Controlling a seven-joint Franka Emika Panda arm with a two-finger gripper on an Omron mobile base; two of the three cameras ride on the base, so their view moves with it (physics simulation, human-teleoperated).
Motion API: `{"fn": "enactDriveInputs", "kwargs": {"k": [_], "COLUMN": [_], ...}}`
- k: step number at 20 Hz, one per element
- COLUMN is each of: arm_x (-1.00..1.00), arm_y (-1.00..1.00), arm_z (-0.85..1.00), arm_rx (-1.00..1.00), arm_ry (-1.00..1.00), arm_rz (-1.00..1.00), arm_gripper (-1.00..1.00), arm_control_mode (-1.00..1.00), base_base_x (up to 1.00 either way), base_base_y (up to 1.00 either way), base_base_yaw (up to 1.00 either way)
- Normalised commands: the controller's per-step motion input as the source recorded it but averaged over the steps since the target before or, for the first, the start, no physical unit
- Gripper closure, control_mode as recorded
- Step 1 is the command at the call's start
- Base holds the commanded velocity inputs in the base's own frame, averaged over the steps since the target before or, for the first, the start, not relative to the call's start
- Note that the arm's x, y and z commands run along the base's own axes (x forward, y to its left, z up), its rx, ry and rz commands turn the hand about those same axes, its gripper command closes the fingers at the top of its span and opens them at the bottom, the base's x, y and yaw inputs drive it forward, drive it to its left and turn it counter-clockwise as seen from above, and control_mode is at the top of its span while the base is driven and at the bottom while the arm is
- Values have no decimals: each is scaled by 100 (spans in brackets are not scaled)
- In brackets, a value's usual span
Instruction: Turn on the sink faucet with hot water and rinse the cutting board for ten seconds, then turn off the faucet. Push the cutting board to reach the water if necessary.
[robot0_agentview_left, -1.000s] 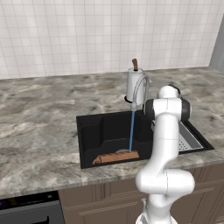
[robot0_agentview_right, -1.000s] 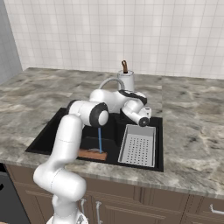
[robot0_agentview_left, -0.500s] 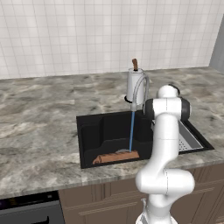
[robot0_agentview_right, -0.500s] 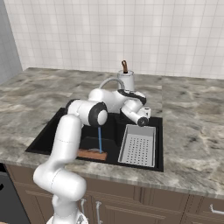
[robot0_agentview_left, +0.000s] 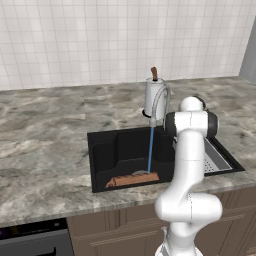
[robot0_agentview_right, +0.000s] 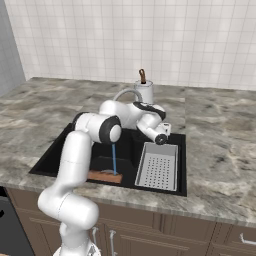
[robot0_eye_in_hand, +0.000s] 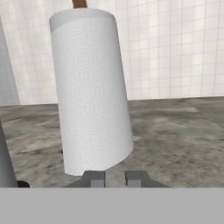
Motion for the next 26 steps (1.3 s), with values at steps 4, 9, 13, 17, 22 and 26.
{"fn": "enactDriveInputs", "kwargs": {"k": [4, 9, 13, 17, 22, 26], "arm_x": [-47, -33, -23, -11, -5, -8], "arm_y": [-52, -47, -44, -37, -29, -24], "arm_z": [0, -1, 0, 0, 0, 0], "arm_rx": [0, 0, 0, 0, 0, 0], "arm_ry": [2, 0, 0, 0, 0, 0], "arm_rz": [-1, -1, 0, 0, 0, -2], "arm_gripper": [100, 100, 100, 100, 100, 100], "arm_control_mode": [-100, -100, -100, -100, -100, -100], "base_base_x": [0, 0, 0, 0, 0, 0], "base_base_y": [0, 0, 0, 0, 0, 0], "base_base_yaw": [0, 0, 0, 0, 0, 0]}}
